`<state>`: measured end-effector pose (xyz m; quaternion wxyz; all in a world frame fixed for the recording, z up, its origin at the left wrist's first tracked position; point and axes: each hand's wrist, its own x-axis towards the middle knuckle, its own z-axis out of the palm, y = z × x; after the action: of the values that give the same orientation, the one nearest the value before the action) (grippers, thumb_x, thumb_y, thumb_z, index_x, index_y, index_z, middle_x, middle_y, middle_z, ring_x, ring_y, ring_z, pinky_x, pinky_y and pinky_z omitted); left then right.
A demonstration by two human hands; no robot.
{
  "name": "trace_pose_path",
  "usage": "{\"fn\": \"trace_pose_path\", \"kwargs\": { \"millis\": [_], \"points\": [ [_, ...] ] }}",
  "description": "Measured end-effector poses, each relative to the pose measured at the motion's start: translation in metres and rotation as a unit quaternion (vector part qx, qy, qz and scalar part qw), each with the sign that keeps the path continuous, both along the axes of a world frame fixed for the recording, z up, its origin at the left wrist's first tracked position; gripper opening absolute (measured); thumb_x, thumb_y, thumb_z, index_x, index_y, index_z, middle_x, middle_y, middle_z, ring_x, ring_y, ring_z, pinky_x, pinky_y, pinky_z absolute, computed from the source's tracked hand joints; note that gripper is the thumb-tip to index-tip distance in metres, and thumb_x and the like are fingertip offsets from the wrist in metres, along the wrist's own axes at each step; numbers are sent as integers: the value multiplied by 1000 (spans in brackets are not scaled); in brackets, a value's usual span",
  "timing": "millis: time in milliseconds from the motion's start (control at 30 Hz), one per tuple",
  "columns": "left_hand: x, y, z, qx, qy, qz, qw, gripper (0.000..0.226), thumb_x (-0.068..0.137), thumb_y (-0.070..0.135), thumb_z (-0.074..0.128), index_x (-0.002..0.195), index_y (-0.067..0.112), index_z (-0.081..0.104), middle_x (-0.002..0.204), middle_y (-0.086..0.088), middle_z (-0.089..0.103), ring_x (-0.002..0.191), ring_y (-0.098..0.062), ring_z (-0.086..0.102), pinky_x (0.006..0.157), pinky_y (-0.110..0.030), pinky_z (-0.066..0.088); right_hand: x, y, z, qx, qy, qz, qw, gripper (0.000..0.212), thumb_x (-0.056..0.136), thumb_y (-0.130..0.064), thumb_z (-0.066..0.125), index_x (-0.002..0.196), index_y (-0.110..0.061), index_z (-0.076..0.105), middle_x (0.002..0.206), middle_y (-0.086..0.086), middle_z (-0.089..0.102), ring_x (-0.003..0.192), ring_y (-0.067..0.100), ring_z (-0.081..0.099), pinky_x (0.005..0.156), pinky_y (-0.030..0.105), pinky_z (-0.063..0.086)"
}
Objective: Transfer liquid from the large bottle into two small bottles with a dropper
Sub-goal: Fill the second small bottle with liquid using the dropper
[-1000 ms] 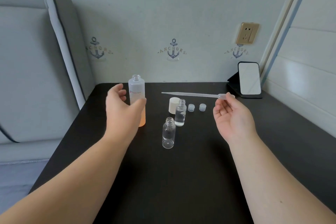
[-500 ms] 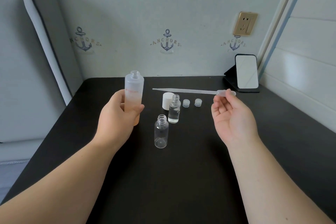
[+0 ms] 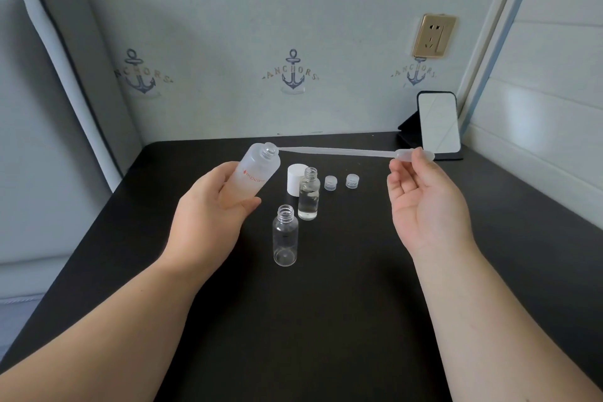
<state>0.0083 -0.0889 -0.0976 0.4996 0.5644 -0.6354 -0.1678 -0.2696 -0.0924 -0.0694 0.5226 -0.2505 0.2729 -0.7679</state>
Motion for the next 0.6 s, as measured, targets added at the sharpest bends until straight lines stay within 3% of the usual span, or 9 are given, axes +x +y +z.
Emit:
{"fn": "trace_pose_path", "kwargs": {
  "millis": [267,400,600],
  "points": [
    [3,-5,-3,-24,-72,15,997,46,84,25,76,123,43,59,107,23,60,101,-2,54,83,-22,42,-5,1,3,-21,51,-30,998,11,97,-11,63,88,-10,69,87,4,75,76,15,70,73,23,55],
    [3,-6,-5,-28,-132,13,991,53,86,21,77,133,37,60,119,17,60,111,-17,52,93,-34,43,-6,3,4,-32,95,-29,995,16,95,-7,65,82,-13,72,87,6,74,72,16,65,74,24,54],
    [-3,-9,-10,-48,-150,13,988,58,84,22,79,136,38,59,119,24,54,111,-14,46,93,-27,34,7,5,2,-44,164,2,986,25,94,-1,65,77,-17,74,88,9,75,67,14,64,71,24,54]
  ]
}}
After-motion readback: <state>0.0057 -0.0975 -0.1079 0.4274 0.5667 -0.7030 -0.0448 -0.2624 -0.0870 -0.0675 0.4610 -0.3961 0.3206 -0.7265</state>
